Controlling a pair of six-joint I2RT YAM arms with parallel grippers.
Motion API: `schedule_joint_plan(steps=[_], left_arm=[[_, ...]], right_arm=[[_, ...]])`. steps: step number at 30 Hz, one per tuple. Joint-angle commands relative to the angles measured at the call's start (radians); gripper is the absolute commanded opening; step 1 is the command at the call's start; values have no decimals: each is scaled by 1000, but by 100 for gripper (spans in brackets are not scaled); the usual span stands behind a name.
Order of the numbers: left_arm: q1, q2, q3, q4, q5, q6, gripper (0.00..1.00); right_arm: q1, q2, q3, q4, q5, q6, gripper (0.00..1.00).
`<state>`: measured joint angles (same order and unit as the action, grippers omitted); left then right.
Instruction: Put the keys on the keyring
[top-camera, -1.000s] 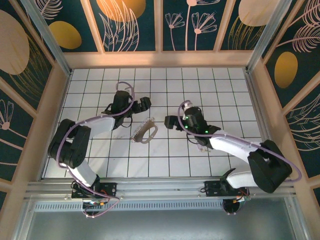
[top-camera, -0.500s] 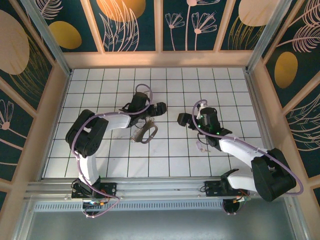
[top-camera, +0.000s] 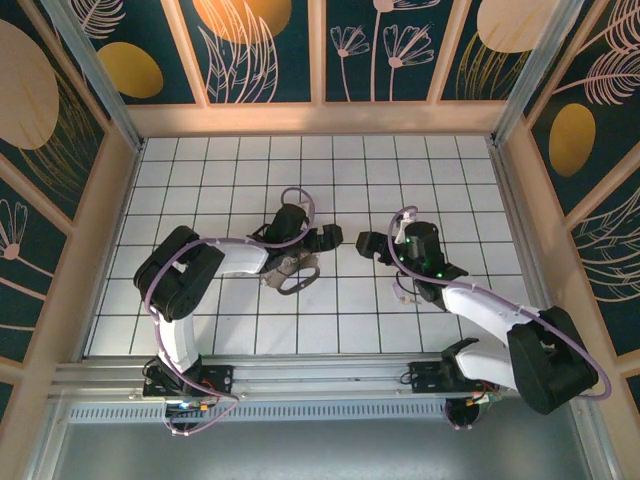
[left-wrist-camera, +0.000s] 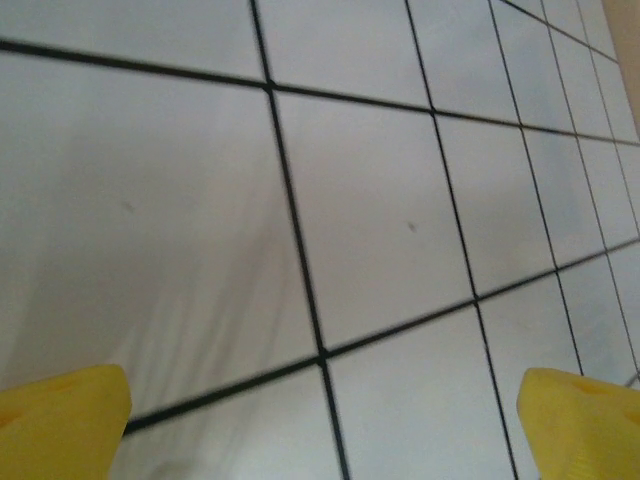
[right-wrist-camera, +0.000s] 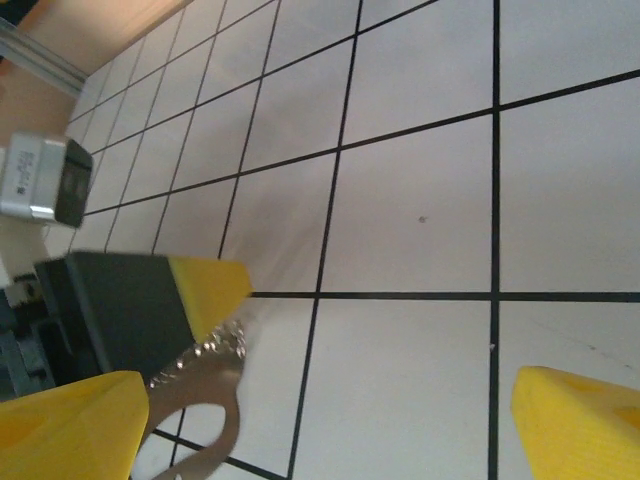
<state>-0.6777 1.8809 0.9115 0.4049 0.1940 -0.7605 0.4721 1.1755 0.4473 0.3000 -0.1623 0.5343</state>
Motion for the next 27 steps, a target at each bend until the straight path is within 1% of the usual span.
schedule_joint_plan(steps=[1, 5, 10, 12, 14, 16, 21, 23, 27], left_arm=[[-52, -33, -24, 35, 31, -45, 99], [-72, -74, -46, 54, 22, -60, 99], [-72, -221, -71, -15, -135, -43, 99], [-72, -278, -85, -35, -189, -39, 99], [-70, -324, -100, -50, -213, -33, 99], [-70, -364, -125, -60, -227, -36, 99], [-71, -462, -242, -55, -237, -70, 99], [-71, -511, -302, -51, -241, -88, 99], [-71, -617, -419, -40, -239, -143, 99]], right_arm=[[1, -30, -37, 52, -40, 16, 91], [2, -35, -61, 74, -58, 28, 85], [11, -68, -92, 76, -68, 47, 77], [23, -66, -97, 71, -67, 58, 72], [44, -36, -90, 66, -70, 69, 68], [69, 19, -68, 71, -68, 74, 62], [188, 167, 8, 75, -21, 77, 51], [216, 224, 38, 82, -15, 78, 48], [242, 316, 85, 103, -22, 79, 48]])
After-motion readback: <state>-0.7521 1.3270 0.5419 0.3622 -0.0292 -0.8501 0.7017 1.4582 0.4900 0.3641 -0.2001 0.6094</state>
